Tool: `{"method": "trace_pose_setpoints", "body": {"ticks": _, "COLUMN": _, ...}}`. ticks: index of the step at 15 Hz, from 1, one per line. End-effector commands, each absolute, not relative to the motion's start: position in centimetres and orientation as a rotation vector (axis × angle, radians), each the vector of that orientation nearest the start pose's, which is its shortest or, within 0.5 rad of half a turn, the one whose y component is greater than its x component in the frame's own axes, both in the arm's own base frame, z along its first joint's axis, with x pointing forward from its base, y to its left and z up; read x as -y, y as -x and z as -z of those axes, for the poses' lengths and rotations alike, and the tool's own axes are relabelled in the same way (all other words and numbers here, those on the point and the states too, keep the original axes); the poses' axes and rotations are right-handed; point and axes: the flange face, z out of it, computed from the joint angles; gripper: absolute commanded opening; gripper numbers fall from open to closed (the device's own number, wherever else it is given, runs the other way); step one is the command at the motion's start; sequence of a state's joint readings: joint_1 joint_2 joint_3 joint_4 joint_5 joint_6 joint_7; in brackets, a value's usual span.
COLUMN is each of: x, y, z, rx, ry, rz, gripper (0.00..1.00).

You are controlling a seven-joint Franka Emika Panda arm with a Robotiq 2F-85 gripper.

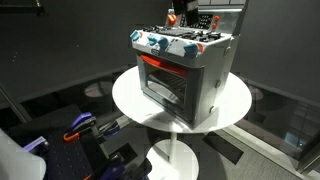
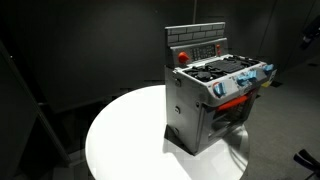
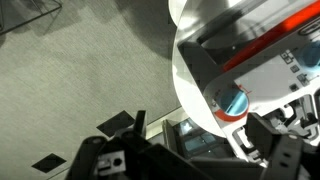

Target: Turn the right knob clockwise

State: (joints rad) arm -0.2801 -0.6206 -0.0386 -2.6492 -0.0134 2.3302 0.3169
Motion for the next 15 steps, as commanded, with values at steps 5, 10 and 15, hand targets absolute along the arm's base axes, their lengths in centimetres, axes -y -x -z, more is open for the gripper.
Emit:
{"method": "trace_pose_setpoints", "body": {"ticks": 5, "x": 12.5, "y": -33.6, "z": -51.8, "rx": -0.54, "ry": 3.033, "rz": 0.224, "gripper": 1.0}}
{"method": "trace_pose_setpoints", "body": {"ticks": 10, "x": 12.0, "y": -32.6, "z": -53.6, "rx": -0.417, "ry": 3.053, "rz": 0.07, "gripper": 1.0}}
{"method": "trace_pose_setpoints", "body": {"ticks": 15, "x": 11.6, "y": -32.4, "z": -53.0, "rx": -0.452, "ry": 3.042, "rz": 0.043, "gripper": 1.0}}
